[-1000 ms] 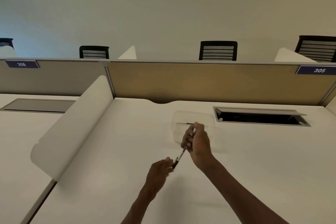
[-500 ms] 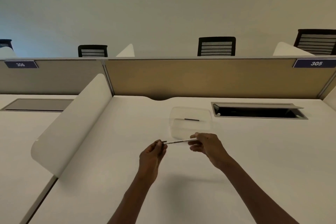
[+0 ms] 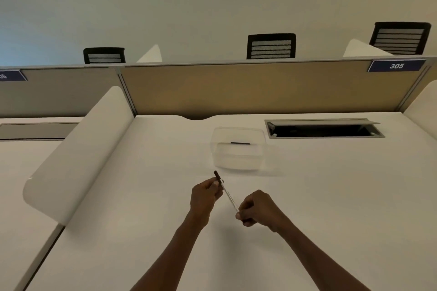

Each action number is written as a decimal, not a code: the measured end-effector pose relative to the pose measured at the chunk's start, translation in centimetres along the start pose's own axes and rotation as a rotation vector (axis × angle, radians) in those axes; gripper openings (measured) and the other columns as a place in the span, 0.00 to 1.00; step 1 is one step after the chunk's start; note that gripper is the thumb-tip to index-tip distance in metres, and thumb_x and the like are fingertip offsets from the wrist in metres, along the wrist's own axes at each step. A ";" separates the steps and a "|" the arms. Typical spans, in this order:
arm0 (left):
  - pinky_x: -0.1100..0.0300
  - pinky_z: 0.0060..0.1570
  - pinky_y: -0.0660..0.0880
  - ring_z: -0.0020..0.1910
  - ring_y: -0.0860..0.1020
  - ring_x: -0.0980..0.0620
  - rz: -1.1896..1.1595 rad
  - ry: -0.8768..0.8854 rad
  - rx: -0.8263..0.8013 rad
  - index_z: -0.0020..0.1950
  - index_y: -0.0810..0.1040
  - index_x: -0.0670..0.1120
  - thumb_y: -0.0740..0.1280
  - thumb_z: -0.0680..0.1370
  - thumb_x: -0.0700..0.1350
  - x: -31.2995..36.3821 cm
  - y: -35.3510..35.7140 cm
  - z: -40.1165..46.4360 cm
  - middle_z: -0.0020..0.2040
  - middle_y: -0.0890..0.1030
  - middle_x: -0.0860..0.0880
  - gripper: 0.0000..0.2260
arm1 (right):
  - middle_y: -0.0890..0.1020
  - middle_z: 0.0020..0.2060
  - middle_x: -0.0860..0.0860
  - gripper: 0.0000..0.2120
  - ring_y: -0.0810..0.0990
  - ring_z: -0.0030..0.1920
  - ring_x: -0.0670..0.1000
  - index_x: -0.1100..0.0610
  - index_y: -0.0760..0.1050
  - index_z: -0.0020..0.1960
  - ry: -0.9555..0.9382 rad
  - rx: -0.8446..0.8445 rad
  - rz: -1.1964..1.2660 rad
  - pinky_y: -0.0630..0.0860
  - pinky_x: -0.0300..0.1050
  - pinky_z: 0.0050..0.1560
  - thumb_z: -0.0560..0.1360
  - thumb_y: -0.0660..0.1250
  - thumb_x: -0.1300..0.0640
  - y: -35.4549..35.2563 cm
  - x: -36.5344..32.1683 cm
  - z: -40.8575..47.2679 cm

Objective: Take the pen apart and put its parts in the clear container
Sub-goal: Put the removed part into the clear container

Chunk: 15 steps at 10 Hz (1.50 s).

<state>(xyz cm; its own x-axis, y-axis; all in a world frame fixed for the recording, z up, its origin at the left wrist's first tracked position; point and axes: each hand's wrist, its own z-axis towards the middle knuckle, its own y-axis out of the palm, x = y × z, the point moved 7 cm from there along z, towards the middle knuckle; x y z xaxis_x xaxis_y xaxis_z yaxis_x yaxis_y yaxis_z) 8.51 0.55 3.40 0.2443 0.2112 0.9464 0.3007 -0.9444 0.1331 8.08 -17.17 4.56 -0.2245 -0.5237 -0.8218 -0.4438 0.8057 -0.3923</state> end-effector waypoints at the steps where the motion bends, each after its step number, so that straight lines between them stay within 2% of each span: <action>1: 0.56 0.54 0.78 0.49 0.82 0.51 0.235 0.050 -0.018 0.49 0.81 0.50 0.62 0.81 0.40 -0.9 0.1 0.0 0.48 0.84 0.51 0.09 | 0.83 0.29 0.58 0.09 0.84 0.30 0.53 0.66 0.80 0.34 0.000 0.104 -0.071 0.78 0.39 0.32 0.66 0.77 0.62 0.3 0.8 0.1; 2: 0.60 0.49 0.68 0.44 0.72 0.52 0.582 0.194 -0.016 0.42 0.73 0.57 0.60 0.81 0.40 -1.5 -0.3 0.2 0.40 0.74 0.58 0.13 | 0.81 0.25 0.54 0.11 0.82 0.26 0.49 0.63 0.77 0.31 0.034 0.193 -0.103 0.72 0.35 0.27 0.67 0.76 0.63 0.5 1.5 0.4; 3: 0.69 0.57 0.65 0.60 0.74 0.55 0.761 0.201 -0.047 0.68 0.74 0.44 0.58 0.83 0.41 -3.0 -0.9 0.1 0.60 0.79 0.51 0.15 | 0.82 0.28 0.57 0.08 0.80 0.24 0.48 0.65 0.77 0.36 0.062 0.259 -0.143 0.76 0.38 0.29 0.68 0.75 0.64 0.6 1.7 0.6; 4: 0.58 0.76 0.52 0.79 0.53 0.53 0.908 0.225 -0.122 0.79 0.57 0.44 0.55 0.84 0.44 -4.4 -1.2 0.0 0.79 0.58 0.49 0.23 | 0.84 0.33 0.62 0.08 0.79 0.24 0.49 0.64 0.76 0.36 0.066 0.274 -0.183 0.78 0.42 0.33 0.68 0.74 0.64 1.0 1.8 0.7; 5: 0.56 0.77 0.43 0.79 0.44 0.53 0.997 0.252 -0.153 0.80 0.48 0.43 0.53 0.85 0.45 -5.1 -1.1 0.0 0.81 0.47 0.49 0.25 | 0.84 0.33 0.61 0.09 0.75 0.21 0.45 0.66 0.75 0.35 0.065 0.276 -0.258 0.78 0.43 0.32 0.69 0.73 0.63 1.6 2.3 1.0; 6: 0.54 0.77 0.41 0.79 0.41 0.51 1.071 0.235 -0.168 0.79 0.45 0.42 0.53 0.85 0.46 -5.9 -1.4 0.2 0.81 0.44 0.47 0.27 | 0.81 0.28 0.57 0.09 0.73 0.19 0.44 0.67 0.78 0.36 0.089 0.261 -0.319 0.77 0.41 0.28 0.68 0.73 0.61 2.2 2.7 1.2; 7: 0.53 0.77 0.41 0.79 0.40 0.49 1.188 0.233 -0.206 0.79 0.44 0.41 0.54 0.84 0.48 -7.0 -1.8 0.4 0.80 0.41 0.45 0.28 | 0.77 0.26 0.53 0.11 0.75 0.22 0.48 0.61 0.72 0.31 0.122 0.259 -0.385 0.73 0.39 0.23 0.68 0.72 0.61 2.5 2.9 1.2; 8: 0.53 0.77 0.40 0.79 0.38 0.48 1.231 0.247 -0.220 0.79 0.43 0.41 0.54 0.84 0.49 -7.3 -1.9 0.4 0.80 0.40 0.45 0.29 | 0.75 0.24 0.51 0.15 0.74 0.18 0.45 0.56 0.66 0.30 0.147 0.243 -0.369 0.68 0.35 0.18 0.68 0.72 0.60 2.5 3.0 1.4; 9: 0.53 0.77 0.40 0.79 0.39 0.48 1.247 0.251 -0.221 0.79 0.43 0.41 0.54 0.84 0.49 -7.3 -1.8 0.5 0.80 0.39 0.45 0.30 | 0.73 0.17 0.48 0.14 0.70 0.12 0.42 0.57 0.66 0.32 0.181 0.211 -0.296 0.64 0.32 0.15 0.68 0.71 0.62 2.7 3.5 1.8; 10: 0.53 0.77 0.40 0.79 0.38 0.48 1.265 0.245 -0.220 0.79 0.43 0.41 0.54 0.84 0.49 -7.5 -1.8 0.7 0.80 0.39 0.45 0.29 | 0.76 0.18 0.50 0.13 0.74 0.16 0.45 0.58 0.68 0.33 0.193 0.210 -0.291 0.70 0.34 0.20 0.67 0.72 0.62 2.7 3.5 2.0; 11: 0.53 0.77 0.40 0.79 0.38 0.48 1.265 0.244 -0.219 0.79 0.43 0.41 0.54 0.84 0.49 -7.6 -1.8 0.7 0.80 0.39 0.45 0.29 | 0.80 0.26 0.55 0.13 0.77 0.20 0.48 0.58 0.69 0.33 0.187 0.214 -0.313 0.75 0.39 0.25 0.66 0.73 0.60 2.7 3.6 2.1; 12: 0.53 0.77 0.40 0.79 0.38 0.48 1.255 0.240 -0.218 0.79 0.43 0.41 0.54 0.84 0.49 -7.6 -1.8 0.7 0.80 0.39 0.45 0.30 | 0.77 0.24 0.54 0.14 0.75 0.16 0.44 0.58 0.67 0.32 0.181 0.224 -0.282 0.71 0.35 0.19 0.66 0.74 0.60 2.8 4.0 2.5; 15: 0.53 0.76 0.40 0.79 0.38 0.49 1.243 0.234 -0.217 0.79 0.43 0.41 0.55 0.84 0.48 -7.4 -1.8 0.7 0.80 0.39 0.45 0.30 | 0.77 0.24 0.53 0.16 0.73 0.14 0.43 0.59 0.69 0.33 0.178 0.248 -0.242 0.67 0.33 0.17 0.67 0.75 0.56 2.8 4.6 2.7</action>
<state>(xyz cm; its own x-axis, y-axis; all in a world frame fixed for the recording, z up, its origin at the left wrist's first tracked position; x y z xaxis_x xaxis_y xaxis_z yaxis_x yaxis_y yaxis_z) 6.81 0.91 -4.05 0.0779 -0.8659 0.4941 -0.1727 -0.4998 -0.8487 8.15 -16.59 -1.40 -0.2956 -0.7293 -0.6171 -0.2839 0.6838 -0.6721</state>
